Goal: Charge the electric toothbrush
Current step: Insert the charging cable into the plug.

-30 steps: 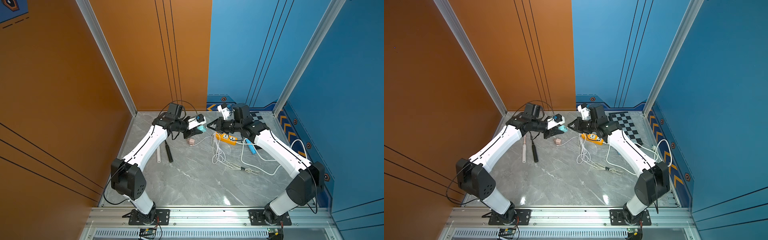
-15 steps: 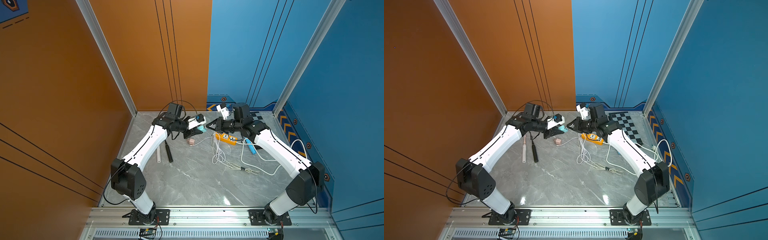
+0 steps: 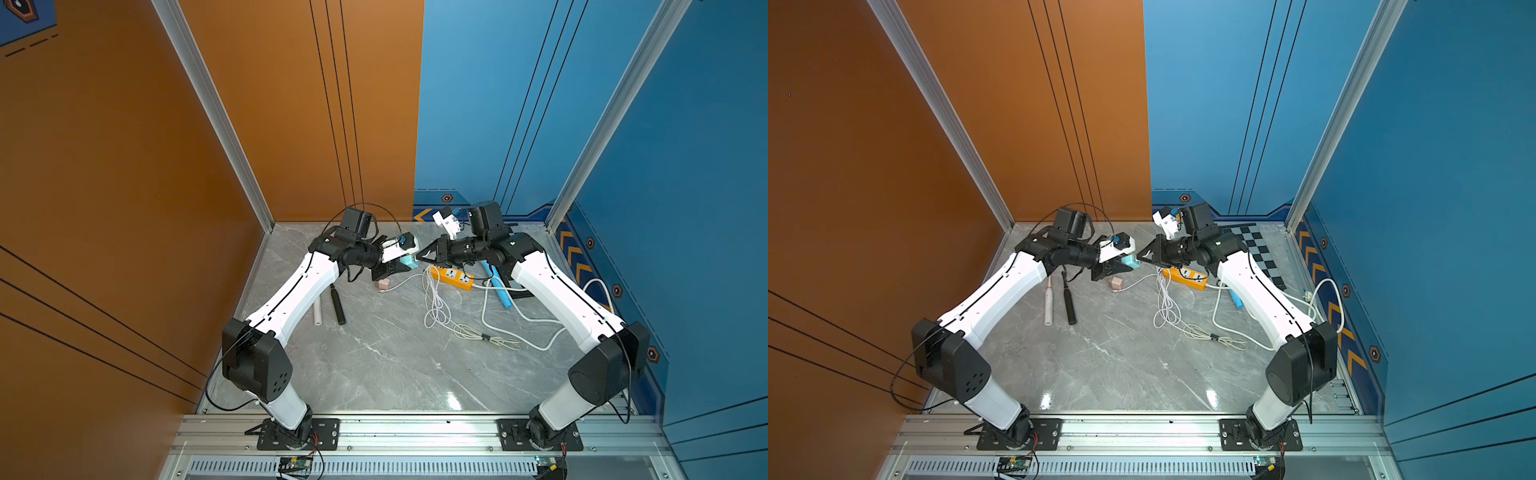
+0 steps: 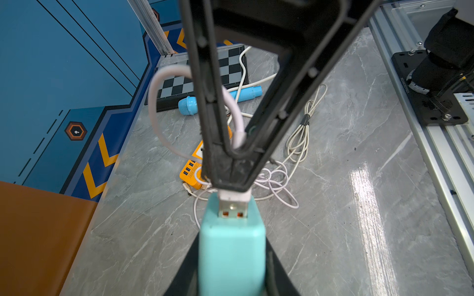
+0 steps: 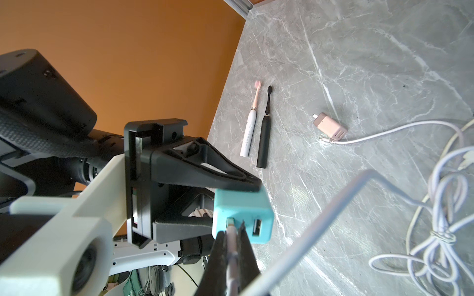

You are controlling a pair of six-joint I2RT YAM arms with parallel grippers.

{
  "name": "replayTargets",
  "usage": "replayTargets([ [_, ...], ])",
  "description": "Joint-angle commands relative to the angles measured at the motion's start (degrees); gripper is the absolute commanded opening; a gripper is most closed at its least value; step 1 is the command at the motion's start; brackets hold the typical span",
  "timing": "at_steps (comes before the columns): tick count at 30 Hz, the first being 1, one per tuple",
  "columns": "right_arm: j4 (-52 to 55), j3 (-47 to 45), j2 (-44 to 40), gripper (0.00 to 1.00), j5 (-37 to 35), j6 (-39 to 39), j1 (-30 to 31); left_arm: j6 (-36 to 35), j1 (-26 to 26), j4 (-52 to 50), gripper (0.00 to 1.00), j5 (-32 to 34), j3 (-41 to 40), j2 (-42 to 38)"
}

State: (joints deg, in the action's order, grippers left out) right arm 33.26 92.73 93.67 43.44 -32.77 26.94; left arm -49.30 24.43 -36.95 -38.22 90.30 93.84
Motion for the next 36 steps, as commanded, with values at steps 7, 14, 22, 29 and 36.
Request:
replayTargets([
  [7,2.0,1.4,2.5,0.00,1.0,4.1,3.9,0.0,5.5,1.9,0.00,-5.5,7.8,0.5],
  [14,-4.3,-1.8,2.5,0.00,1.0,0.3,5.3,2.1,6.7,4.2,0.00,-9.7,9.1,-0.2],
  [22,-4.3,-4.2,-1.8,0.02,-1.4,-0.2,2.8,3.1,6.4,4.9,0.00,-0.9,2.7,-1.7],
  [29,-0.7,-12.6,-14.6,0.52,-2.5,2.7,-5.2,0.7,5.7,1.6,0.00,18.2,-11.5,-6.8],
  [36,0.9,-13.7,-18.7,0.60,-2.5,3.7,-11.3,-0.8,9.6,-9.1,0.00,31.1,-15.9,-6.2],
])
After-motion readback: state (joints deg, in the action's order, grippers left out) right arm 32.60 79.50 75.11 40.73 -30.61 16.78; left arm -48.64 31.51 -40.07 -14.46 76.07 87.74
